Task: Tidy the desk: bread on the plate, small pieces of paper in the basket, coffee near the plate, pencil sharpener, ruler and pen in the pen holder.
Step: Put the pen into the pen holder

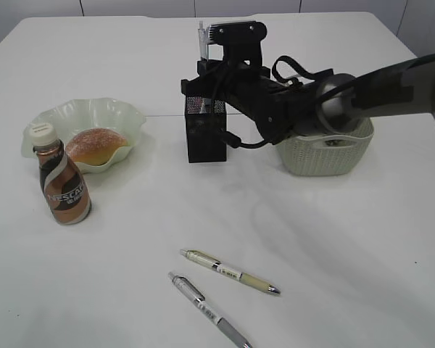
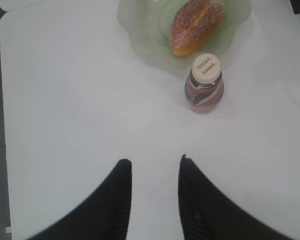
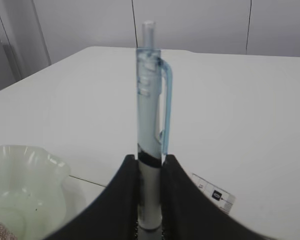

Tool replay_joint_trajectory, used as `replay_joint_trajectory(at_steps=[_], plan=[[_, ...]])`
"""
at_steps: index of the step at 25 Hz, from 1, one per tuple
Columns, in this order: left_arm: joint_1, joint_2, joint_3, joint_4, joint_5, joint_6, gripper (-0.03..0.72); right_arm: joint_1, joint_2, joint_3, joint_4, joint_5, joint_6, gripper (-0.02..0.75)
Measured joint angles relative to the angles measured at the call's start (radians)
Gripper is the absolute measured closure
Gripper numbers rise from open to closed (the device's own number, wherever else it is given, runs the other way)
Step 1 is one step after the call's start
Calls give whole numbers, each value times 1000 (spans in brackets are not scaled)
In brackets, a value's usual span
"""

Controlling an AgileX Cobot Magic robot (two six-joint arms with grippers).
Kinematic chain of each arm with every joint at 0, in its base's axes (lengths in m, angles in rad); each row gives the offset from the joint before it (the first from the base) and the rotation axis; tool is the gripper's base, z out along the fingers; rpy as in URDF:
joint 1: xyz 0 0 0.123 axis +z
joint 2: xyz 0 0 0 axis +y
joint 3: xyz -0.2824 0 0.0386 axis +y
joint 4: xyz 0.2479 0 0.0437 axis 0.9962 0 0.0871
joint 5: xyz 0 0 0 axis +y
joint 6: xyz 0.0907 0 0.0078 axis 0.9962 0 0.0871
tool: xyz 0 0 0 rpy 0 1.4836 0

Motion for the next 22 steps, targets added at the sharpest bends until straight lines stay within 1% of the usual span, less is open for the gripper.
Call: replay_joint_trajectory(at_steps=[3, 7, 9, 14, 17, 19, 22], plan=[[0, 0, 0, 2, 0, 0, 452, 0, 0, -13, -2, 27, 0, 612], [0, 0, 0, 2, 0, 0, 453, 0, 0, -15, -12, 60, 0, 501], [0, 0, 0, 2, 0, 0, 453, 0, 0, -15, -14, 96, 2, 465], [0, 0, 0, 6, 0, 0, 453, 0, -23, -15, -22, 195, 6, 440], [0, 0, 0, 9, 0, 0, 453, 0, -90, -15, -36, 307, 6, 437], [0, 0, 0, 9, 0, 0, 453, 0, -152, -15, -38, 418, 6, 437], [0, 0, 0, 9, 0, 0, 453, 0, -226, -15, -42, 635, 6, 437]])
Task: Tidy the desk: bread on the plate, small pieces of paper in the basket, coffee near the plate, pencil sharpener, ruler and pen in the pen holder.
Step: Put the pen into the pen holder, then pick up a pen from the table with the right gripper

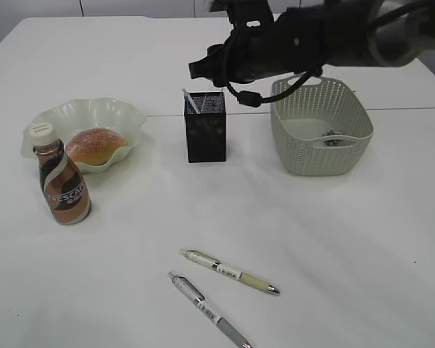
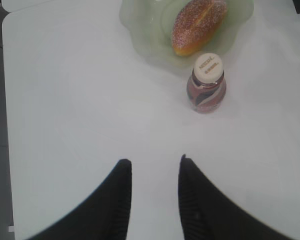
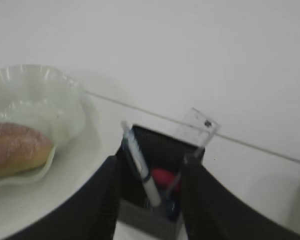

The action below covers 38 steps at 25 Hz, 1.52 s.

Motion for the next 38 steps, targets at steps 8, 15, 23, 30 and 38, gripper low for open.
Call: replay_joint_trajectory(at_steps=[8, 15, 23, 30, 38], plan=[[0, 0, 0, -2, 9, 0, 452, 40, -66, -2, 23, 529, -73, 439], [0, 0, 0, -54, 14, 0, 452, 101, -66, -4, 107, 884, -236, 439], [0, 0, 0, -66, 14, 0, 448, 119, -17, -4, 170, 1029, -314, 421], [0, 5, 0, -70, 14, 0, 448, 187, 42, -4, 157, 1040, -492, 416], [0, 5, 0, -104, 14, 0, 448, 198, 42, -4, 53, 990, -523, 415]])
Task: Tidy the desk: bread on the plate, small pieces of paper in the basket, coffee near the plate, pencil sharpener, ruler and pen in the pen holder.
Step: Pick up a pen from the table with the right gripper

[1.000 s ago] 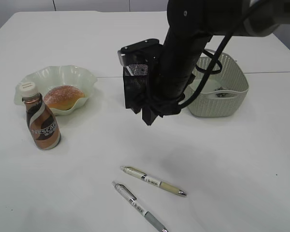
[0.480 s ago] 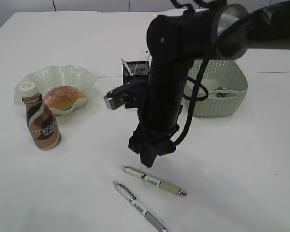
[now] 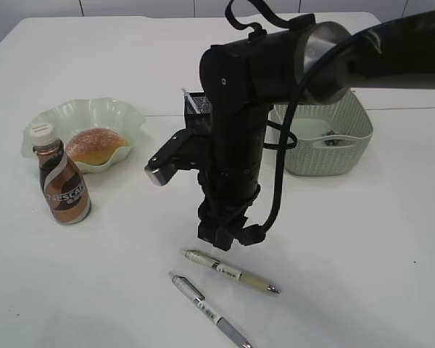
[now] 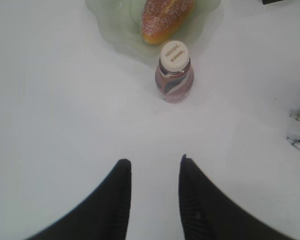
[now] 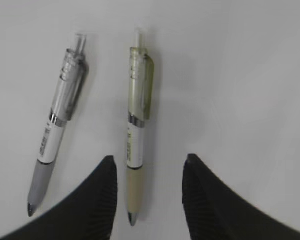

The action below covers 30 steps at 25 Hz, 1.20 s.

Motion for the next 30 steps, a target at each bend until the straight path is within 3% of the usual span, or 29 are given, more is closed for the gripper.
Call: replay_joint_trajectory(at_steps=[10, 30], plan=[[0, -32, 0, 53, 2, 0, 448, 0, 4, 0, -12, -41, -97, 415], [0, -45, 0, 54, 2, 0, 448, 0, 113, 0, 52, -8, -60, 415]])
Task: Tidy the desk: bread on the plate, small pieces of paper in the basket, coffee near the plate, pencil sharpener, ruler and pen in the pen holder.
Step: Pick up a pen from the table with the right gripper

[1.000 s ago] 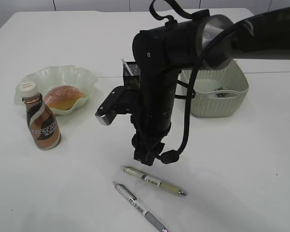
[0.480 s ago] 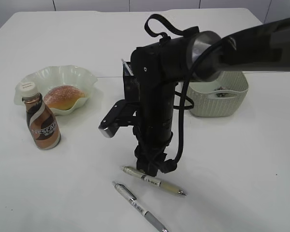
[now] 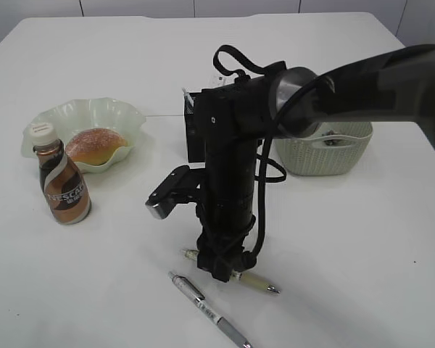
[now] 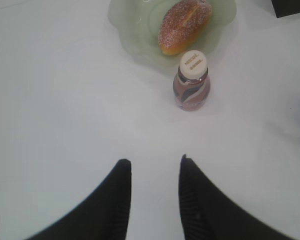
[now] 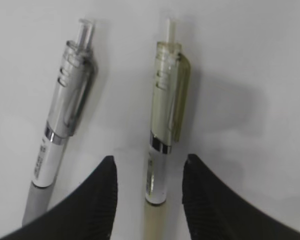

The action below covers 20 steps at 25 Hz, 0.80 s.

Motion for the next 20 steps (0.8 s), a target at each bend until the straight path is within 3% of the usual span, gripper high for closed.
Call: replay_joint_trajectory(at_steps=[20], plan=[[0, -1, 0, 0, 0, 0, 448, 0, 27, 0, -2, -19, 21, 437]])
